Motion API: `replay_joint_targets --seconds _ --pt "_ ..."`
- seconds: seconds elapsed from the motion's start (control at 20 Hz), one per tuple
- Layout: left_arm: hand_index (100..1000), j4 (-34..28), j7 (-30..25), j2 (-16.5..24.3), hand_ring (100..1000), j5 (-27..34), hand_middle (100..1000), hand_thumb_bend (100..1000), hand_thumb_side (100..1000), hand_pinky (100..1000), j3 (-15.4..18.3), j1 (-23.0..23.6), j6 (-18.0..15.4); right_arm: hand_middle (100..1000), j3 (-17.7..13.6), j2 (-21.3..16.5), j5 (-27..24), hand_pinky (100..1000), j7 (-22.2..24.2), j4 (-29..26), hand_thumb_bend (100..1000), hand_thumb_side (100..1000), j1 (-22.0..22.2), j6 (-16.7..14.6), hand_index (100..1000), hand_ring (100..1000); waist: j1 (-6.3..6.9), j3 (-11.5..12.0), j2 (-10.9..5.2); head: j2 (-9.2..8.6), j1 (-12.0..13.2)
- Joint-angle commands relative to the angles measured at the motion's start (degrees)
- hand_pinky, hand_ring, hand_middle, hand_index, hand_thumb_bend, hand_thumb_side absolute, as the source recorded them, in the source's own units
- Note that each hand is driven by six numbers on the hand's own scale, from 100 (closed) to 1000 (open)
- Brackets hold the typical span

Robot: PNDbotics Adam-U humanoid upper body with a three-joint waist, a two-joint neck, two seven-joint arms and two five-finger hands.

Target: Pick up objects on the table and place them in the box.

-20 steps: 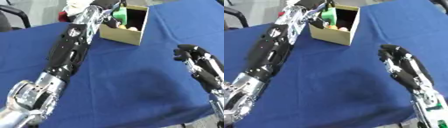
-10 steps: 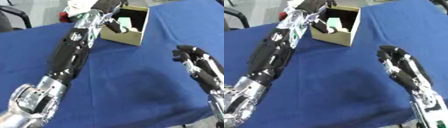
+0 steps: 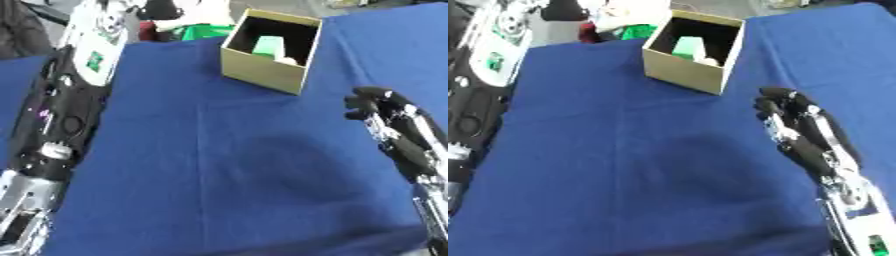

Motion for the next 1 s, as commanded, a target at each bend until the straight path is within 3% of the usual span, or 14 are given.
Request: replay_joint_targets --seconds 0.05,0.25,0.5,1.0 --pt "769 -8.5 2.4 1.9 580 8.4 556 373 410 525 1.4 3.8 0.9 610 -0.7 -0.6 -0.1 748 -0.4 -0.9 100 460 -0.4 -0.1 797 836 -0.54 0.7 -0.77 0.48 0.3" --pt "762 -14.1 5.3 -0.2 573 15.5 546 341 432 507 2.0 11.5 1.5 610 -0.9 -0.7 -0.3 748 -0.7 -1.3 100 462 -0.3 -0.1 796 835 -0.7 2.4 -0.52 0.82 1.4" --pt "761 -16.9 6.1 -3.4 570 18.3 542 320 474 494 2.6 17.6 2.1 609 -1.0 -1.0 -0.2 748 -0.9 -1.8 100 459 -0.2 -0.2 796 835 -0.93 3.5 0.04 1.3 2.4" --pt "760 -19.3 5.3 -6.7 574 20.3 544 307 518 489 2.9 22.9 2.4 607 -0.8 -1.3 0.0 747 -0.9 -2.3 100 455 -0.4 -0.3 795 835 -1.07 3.9 1.07 0.96 3.2"
